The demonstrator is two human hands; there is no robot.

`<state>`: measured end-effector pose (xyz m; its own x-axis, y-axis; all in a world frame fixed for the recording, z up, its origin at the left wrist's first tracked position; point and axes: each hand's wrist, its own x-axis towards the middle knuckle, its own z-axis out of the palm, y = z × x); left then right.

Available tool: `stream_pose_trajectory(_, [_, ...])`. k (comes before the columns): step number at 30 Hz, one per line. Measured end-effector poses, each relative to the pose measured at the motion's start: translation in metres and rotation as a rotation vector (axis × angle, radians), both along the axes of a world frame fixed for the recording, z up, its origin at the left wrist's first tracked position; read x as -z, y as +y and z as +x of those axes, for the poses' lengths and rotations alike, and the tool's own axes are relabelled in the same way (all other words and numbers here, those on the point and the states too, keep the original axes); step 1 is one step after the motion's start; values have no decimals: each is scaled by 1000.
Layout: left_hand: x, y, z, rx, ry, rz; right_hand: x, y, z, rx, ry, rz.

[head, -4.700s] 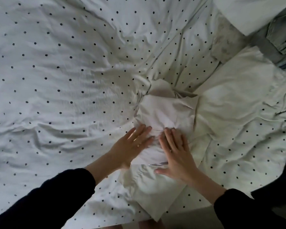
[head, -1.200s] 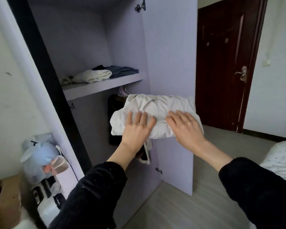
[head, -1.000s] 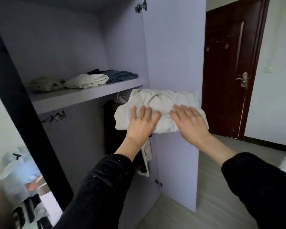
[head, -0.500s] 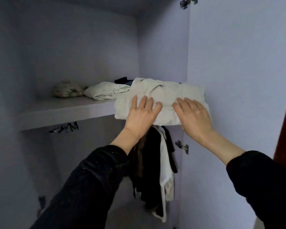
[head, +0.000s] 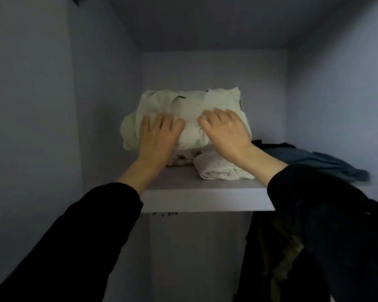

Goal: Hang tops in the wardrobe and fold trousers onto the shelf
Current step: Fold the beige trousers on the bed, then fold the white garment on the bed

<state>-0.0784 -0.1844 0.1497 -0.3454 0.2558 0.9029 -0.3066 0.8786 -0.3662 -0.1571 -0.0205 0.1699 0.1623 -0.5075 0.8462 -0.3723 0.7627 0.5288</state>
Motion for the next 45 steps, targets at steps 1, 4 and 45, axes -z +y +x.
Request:
stream_pose_trajectory(1, [-7, -21, -12, -35, 26, 24, -11, -27, -16, -44, 44, -21])
stream_pose_trajectory(4, [-12, -64, -38, -88, -27, 107, -12, -80, -53, -64, -44, -28])
stream_pose_trajectory(45, [412, 222, 585, -613, 234, 1854, 418, 19, 506, -677, -1743, 1547])
